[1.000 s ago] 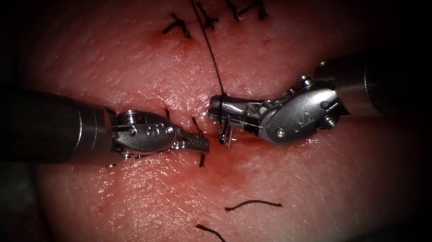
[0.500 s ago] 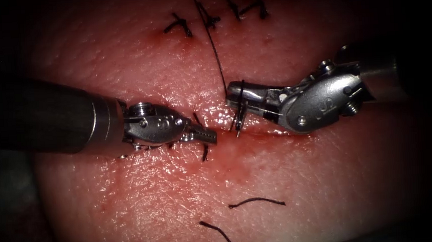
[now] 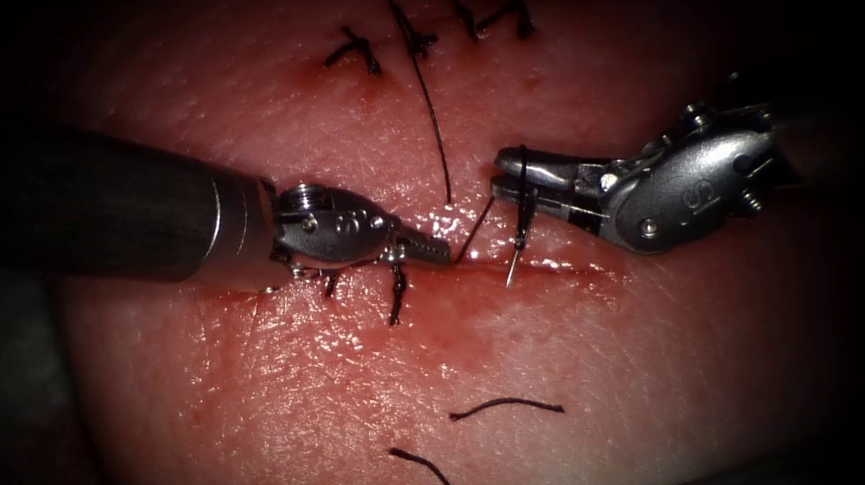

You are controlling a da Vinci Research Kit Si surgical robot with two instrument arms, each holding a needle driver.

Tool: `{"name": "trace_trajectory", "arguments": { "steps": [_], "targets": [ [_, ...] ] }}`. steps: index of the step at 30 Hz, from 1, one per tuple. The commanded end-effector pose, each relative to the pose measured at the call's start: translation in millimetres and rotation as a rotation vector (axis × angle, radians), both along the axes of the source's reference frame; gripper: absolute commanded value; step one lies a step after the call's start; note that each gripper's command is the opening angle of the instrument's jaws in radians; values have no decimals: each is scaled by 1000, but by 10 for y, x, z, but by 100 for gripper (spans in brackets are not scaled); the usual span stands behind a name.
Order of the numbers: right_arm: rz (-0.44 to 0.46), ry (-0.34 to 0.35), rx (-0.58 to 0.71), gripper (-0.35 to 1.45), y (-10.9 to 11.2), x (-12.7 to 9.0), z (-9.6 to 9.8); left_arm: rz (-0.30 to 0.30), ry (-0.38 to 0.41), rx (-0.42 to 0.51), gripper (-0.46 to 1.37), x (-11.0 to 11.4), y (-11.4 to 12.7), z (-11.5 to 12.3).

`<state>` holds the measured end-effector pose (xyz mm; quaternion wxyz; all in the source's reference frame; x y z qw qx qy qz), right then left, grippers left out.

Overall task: Wound Closure
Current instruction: Insert left tool into wound to widen opening

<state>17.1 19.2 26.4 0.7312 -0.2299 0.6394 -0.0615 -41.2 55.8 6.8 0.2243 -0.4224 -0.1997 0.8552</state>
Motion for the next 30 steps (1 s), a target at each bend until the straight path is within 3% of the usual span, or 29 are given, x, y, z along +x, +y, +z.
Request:
{"name": "trace_trajectory", "arguments": {
  "steps": [1, 15, 22, 27, 30],
  "targets": [
    [4, 3, -1, -35, 0, 0, 0, 11, -8, 1, -35, 1, -1, 2],
    [10, 3, -8, -35, -3, 6, 2, 95, 60, 23, -35, 9, -25, 21],
    [7, 5, -19, -35, -10, 12, 0, 81, 92, -7, -35, 9, -17, 37],
    [-3, 11, -13, -35, -22, 19, 1, -17, 217, -85, -35, 14, -8, 50],
    [-6, 14, -8, -35, -26, 21, 3, -2, 311, -74, -35, 15, -11, 56]
  ]
}}
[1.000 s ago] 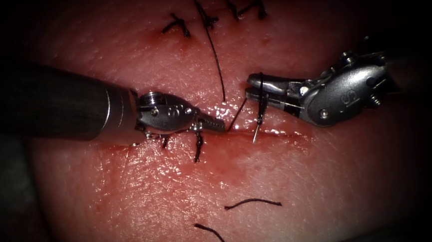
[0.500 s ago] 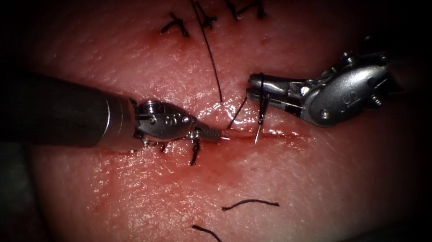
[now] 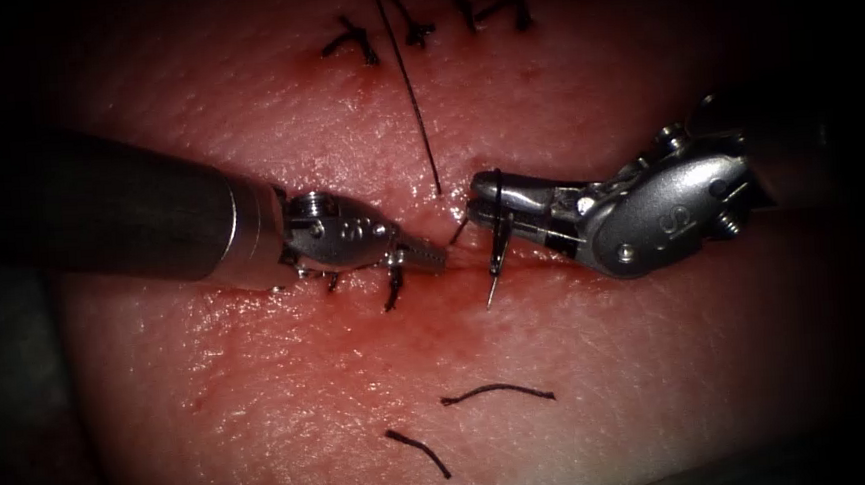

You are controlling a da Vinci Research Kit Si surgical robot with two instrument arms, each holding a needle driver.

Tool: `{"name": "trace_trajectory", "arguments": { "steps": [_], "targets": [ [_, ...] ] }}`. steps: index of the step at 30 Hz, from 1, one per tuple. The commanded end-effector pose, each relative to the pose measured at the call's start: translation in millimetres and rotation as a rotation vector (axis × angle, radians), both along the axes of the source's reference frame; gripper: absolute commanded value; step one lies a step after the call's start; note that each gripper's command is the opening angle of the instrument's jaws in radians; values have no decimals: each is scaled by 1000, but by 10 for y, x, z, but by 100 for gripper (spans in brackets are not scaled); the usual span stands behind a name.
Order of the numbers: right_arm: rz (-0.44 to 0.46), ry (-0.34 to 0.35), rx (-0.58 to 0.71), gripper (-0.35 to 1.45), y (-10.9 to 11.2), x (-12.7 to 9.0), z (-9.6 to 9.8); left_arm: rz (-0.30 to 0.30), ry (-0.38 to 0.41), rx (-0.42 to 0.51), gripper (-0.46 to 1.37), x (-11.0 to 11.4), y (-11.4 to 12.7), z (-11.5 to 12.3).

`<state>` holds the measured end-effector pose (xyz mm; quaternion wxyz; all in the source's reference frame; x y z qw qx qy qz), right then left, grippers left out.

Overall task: Wound Closure
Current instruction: Insert left tool into wound to widen opening, then throw needle into skin below incision

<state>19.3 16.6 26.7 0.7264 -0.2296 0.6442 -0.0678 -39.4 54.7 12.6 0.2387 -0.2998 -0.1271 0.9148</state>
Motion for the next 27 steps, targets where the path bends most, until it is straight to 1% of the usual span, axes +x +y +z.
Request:
{"name": "trace_trajectory", "arguments": {
  "steps": [1, 7, 9, 12, 13, 14, 15, 18, 22, 27],
  "targets": [
    [7, 4, 0, -35, 0, 0, 1, 16, 38, 15, -35, -2, 0, 0],
    [10, 5, 2, -35, 2, 0, 0, 98, 142, 60, -35, 3, -7, 6],
    [11, 5, 3, -35, 3, 1, 0, 97, 174, 45, -35, 4, -6, 8],
    [13, 4, 4, -35, 4, 2, 0, 103, 195, 42, -35, 5, -5, 9],
    [17, 12, 2, -35, 5, 3, 0, 113, 213, 53, -14, 6, -6, 9],
    [24, 22, -2, -35, 6, 3, -1, 116, 225, 60, 19, 6, -7, 9],
    [27, 26, -3, -35, 6, 4, -1, 118, 242, 73, 45, 6, -8, 8],
    [34, 32, -6, -35, 7, 5, 0, 128, 259, 78, 92, 6, -9, 6],
    [41, 37, -3, -35, 9, 7, 3, 131, 238, 115, 104, 6, -15, 0],
    [38, 71, -12, -35, 13, 13, 7, 131, 219, 157, 107, 3, -21, -10]
  ]
}}
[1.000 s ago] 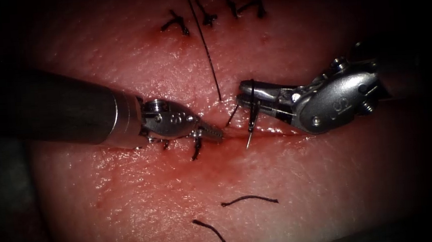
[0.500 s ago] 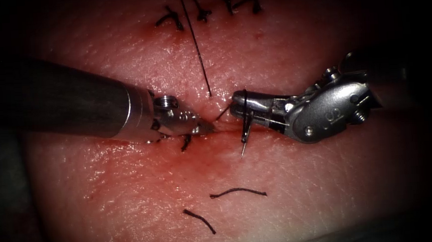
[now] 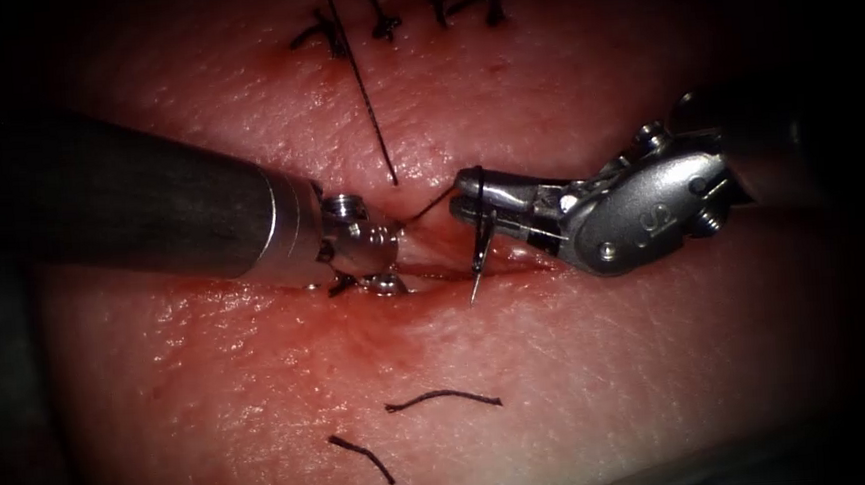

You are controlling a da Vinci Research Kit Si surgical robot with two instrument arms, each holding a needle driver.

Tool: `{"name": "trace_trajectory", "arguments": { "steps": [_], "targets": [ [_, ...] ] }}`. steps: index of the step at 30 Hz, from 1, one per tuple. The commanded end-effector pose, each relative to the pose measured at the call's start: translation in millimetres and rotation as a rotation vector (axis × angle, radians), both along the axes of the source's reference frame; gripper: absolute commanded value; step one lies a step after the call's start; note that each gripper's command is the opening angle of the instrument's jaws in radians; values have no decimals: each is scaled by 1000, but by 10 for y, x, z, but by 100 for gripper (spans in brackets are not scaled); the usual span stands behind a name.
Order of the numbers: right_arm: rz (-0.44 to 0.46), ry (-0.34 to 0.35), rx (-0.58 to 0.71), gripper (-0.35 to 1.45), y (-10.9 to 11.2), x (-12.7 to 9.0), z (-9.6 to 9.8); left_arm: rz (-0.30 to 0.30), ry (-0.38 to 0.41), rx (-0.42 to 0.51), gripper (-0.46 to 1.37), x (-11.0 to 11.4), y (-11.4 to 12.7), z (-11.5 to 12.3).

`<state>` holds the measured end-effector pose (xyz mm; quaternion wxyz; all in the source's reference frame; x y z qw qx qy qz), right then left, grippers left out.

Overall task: Wound Closure
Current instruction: Throw needle into skin below incision

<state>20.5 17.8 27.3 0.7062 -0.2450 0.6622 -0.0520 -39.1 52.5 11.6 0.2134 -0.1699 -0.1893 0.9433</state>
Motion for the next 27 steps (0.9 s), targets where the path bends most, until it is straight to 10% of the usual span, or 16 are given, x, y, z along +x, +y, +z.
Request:
{"name": "trace_trajectory", "arguments": {
  "steps": [1, 27],
  "targets": [
    [5, 20, -5, -35, 1, 2, 1, -1, -6, 8, 106, -1, -1, -3],
    [6, 30, -138, -35, -27, 27, 58, -51, -106, 38, 82, -9, 3, -46]
  ]
}}
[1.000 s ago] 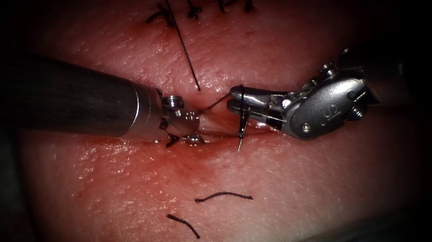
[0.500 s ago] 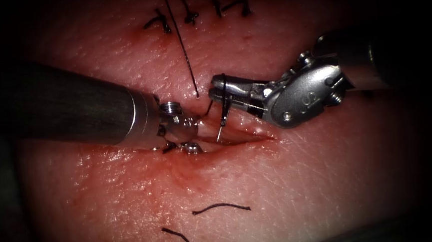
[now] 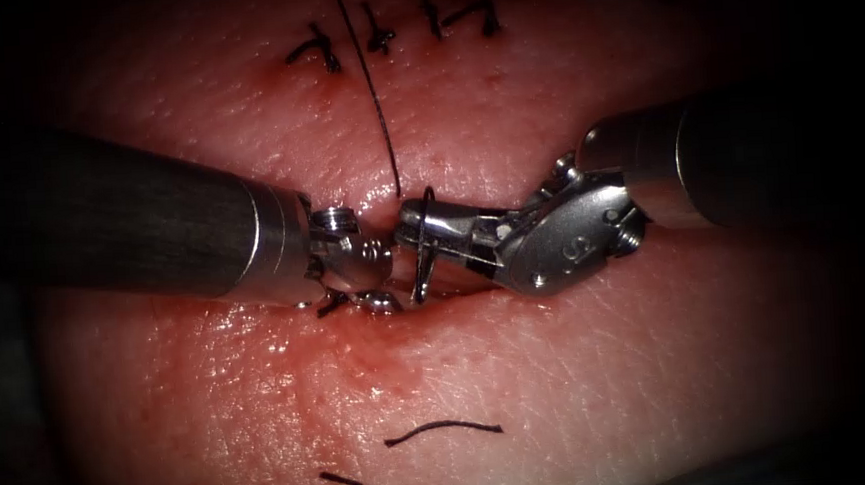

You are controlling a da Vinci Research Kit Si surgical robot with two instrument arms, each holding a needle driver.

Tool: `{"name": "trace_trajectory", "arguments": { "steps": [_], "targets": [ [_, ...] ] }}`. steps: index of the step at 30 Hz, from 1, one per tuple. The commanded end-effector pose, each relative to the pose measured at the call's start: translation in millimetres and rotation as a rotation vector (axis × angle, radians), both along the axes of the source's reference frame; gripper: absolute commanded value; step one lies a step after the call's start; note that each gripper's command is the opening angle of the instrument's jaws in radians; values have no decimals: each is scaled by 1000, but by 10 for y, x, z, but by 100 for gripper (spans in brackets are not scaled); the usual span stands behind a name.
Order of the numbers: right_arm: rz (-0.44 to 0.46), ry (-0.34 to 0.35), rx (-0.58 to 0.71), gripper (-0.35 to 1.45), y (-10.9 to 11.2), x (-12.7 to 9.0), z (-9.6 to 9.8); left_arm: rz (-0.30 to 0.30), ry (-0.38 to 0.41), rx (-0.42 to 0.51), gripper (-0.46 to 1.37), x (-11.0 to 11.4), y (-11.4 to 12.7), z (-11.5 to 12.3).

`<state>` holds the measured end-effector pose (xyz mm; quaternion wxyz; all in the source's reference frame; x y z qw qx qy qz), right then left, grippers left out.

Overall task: Wound Closure
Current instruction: Throw needle into skin below incision

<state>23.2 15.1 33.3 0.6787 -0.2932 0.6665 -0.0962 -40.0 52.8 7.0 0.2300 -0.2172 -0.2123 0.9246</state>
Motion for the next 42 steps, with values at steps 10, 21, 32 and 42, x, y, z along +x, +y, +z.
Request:
{"name": "trace_trajectory", "arguments": {
  "steps": [10, 21, 32, 42],
  "targets": [
    [15, 9, 20, -35, 11, -2, -12, -40, -61, -2, 65, 7, 5, -20],
    [6, 12, 66, -35, 21, -4, -18, -46, -64, -12, 57, 6, 4, -16],
    [-14, 15, 266, -35, 17, 1, -8, -64, -87, -16, 54, 8, 4, -23],
    [-20, -2, 346, -35, 23, 5, -1, -219, -276, -91, 76, 9, 22, -56]
  ]
}}
